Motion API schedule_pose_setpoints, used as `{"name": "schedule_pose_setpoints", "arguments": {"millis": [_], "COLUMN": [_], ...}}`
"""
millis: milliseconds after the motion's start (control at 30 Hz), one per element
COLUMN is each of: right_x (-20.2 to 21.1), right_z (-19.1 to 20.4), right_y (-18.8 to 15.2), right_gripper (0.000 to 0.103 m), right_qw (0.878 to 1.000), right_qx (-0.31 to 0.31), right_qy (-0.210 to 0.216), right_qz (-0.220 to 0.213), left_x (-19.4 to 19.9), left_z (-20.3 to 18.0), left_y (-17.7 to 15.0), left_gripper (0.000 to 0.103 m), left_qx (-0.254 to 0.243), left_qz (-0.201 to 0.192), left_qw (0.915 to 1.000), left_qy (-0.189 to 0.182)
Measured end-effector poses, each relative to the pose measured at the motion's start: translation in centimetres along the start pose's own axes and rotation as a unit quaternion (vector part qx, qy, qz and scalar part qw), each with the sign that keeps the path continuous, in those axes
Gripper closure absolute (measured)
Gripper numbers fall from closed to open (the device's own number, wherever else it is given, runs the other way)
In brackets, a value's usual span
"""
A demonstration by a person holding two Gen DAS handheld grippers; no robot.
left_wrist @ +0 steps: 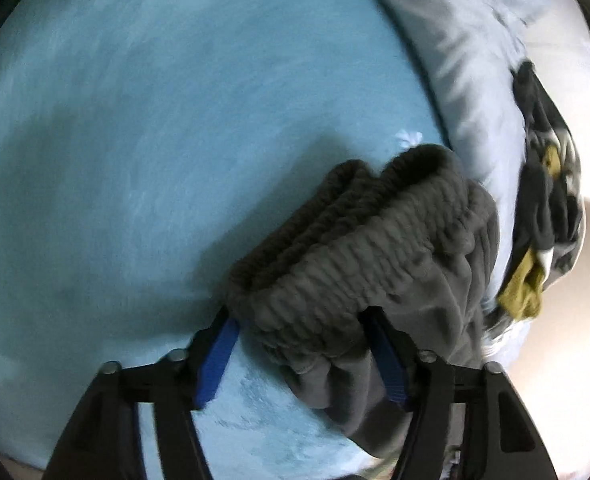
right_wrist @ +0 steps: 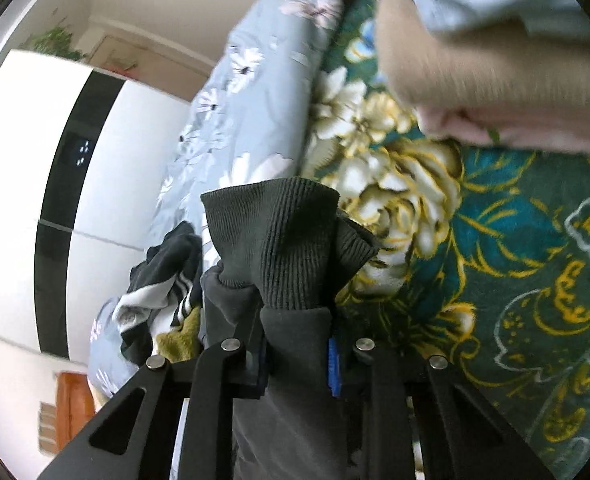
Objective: Fold clothes
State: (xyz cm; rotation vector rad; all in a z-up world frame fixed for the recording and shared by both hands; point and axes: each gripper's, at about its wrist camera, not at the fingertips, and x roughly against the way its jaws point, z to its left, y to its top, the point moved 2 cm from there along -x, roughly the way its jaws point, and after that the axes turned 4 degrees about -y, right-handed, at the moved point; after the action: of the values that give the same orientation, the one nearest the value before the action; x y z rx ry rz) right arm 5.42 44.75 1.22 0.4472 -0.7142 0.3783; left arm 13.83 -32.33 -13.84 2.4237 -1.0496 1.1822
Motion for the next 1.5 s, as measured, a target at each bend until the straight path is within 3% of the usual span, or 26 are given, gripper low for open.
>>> {"name": "schedule_pose_setpoints", "arguments": {"millis": [67, 167, 333, 433, 467, 567, 667, 767, 900, 1100, 1167, 1267, 1400, 1500], "right_x": [1.5, 4.1, 10.3, 13.7, 13.9, 11.6, 9.7, 9.4, 9.1, 11.4, 12.3, 11.9, 4.7, 2.9], "right_z": [0.4, 0.5, -0.3, -3.2, -4.8, -11.1, -15.3, -16.3, -15.1, -9.1, -7.1, -5.8, -10.3, -13.0], "right_y": [-0.3, -0.5, -1.5, -2.4, -2.6, -4.2, -5.9, -6.2, -5.8, -3.9, -3.1, -2.2, -2.4, -2.9], "right_gripper": [0.080, 0.081, 0.085, 0.086, 0.086, 0.086, 0.087, 0.087, 0.087, 0.088, 0.088, 0.088, 0.088, 0.085], "right_qw": [1.000, 1.000, 0.999, 0.998, 0.998, 0.998, 0.993, 0.994, 0.996, 0.998, 0.995, 0.989, 0.998, 0.998], "right_qx": [0.012, 0.015, 0.026, 0.026, 0.023, -0.033, -0.062, -0.077, -0.040, 0.063, 0.082, 0.095, 0.050, 0.018], "right_qy": [-0.003, -0.002, 0.013, 0.012, 0.000, -0.058, -0.097, -0.081, -0.075, -0.011, 0.046, 0.106, -0.001, -0.017], "right_qz": [-0.004, -0.012, -0.033, -0.058, -0.055, -0.003, 0.018, 0.013, 0.016, -0.005, -0.019, -0.035, 0.048, 0.058], "left_x": [0.8, 2.0, 3.8, 4.5, 3.5, -0.4, -0.7, -0.4, 0.5, 3.3, 3.9, 3.7, 2.1, 1.7], "left_z": [-0.8, -2.0, -3.1, -3.0, -1.8, 2.0, 3.3, 2.4, 0.8, -2.4, -2.9, -1.7, 0.6, 1.0], "left_y": [0.2, 0.4, 0.9, 1.2, 1.0, 0.0, -0.4, -0.5, -0.8, -1.1, -1.1, -0.8, -0.7, -0.9], "left_gripper": [0.055, 0.061, 0.064, 0.063, 0.063, 0.063, 0.063, 0.062, 0.062, 0.062, 0.062, 0.062, 0.062, 0.062], "left_qx": [-0.015, -0.036, -0.083, -0.118, -0.118, -0.060, -0.043, -0.067, -0.087, -0.129, -0.121, -0.087, -0.046, -0.034], "left_qz": [-0.010, -0.025, -0.039, -0.037, -0.026, 0.013, 0.013, 0.012, -0.002, -0.020, -0.026, -0.026, -0.020, -0.018], "left_qw": [0.9998, 0.9989, 0.9952, 0.9913, 0.9921, 0.9980, 0.9989, 0.9976, 0.9962, 0.9913, 0.9921, 0.9958, 0.9983, 0.9981], "left_qy": [-0.007, -0.017, -0.035, -0.046, -0.033, 0.017, 0.010, 0.013, 0.010, -0.014, -0.023, -0.009, 0.030, 0.048]}}
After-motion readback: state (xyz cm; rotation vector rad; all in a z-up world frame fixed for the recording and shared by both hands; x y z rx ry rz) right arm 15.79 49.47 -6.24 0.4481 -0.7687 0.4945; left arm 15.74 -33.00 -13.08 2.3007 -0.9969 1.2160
